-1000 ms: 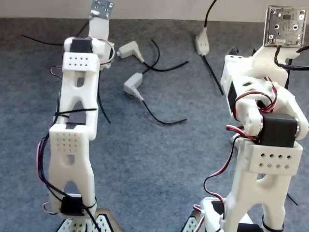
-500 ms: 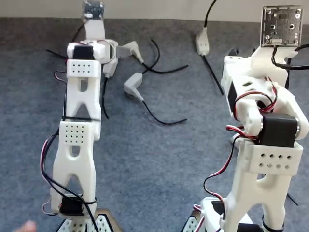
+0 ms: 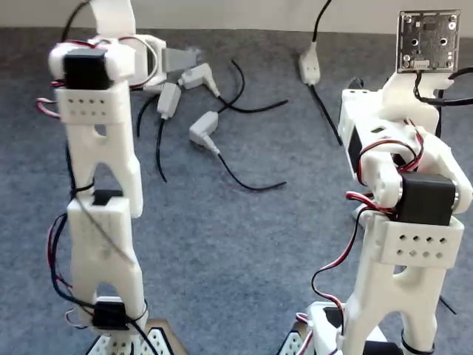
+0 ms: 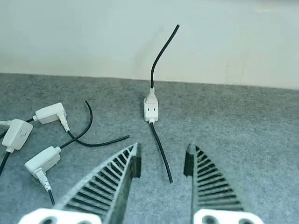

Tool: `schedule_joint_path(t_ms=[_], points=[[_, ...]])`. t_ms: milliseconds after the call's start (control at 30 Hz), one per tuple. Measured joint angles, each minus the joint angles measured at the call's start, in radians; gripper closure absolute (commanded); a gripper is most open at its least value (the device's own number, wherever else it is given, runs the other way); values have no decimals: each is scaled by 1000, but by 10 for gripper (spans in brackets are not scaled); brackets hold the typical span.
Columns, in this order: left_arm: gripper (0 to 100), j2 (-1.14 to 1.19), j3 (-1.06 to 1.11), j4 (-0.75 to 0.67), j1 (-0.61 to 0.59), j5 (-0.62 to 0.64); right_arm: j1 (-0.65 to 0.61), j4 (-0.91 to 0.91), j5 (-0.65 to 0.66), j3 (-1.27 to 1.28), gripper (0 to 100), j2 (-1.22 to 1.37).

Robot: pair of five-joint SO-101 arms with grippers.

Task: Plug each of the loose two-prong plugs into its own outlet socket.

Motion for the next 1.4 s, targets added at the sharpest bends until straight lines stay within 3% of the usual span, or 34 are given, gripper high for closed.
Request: schedule_joint_path(t_ms=[400, 533, 700, 833, 1067, 1167, 1400], points=[[694, -856, 744, 6, 137, 0, 0, 331, 3, -476, 838, -15], [694, -1097, 999, -17, 141, 0, 0, 451, 18, -508, 838, -28], [692, -1313, 1307, -84, 141, 0, 14, 494, 170, -400, 800, -28], [692, -1415, 1568, -198, 140, 0, 104, 496, 302, -187, 707, 6], [691, -1435, 1976, -450, 143, 80, 192, 496, 735, 172, 706, 207], [691, -1435, 2120, -577, 141, 109, 210, 482, 836, 279, 706, 244], [691, -1435, 2532, -980, 143, 146, 339, 153, 999, 442, 706, 282]])
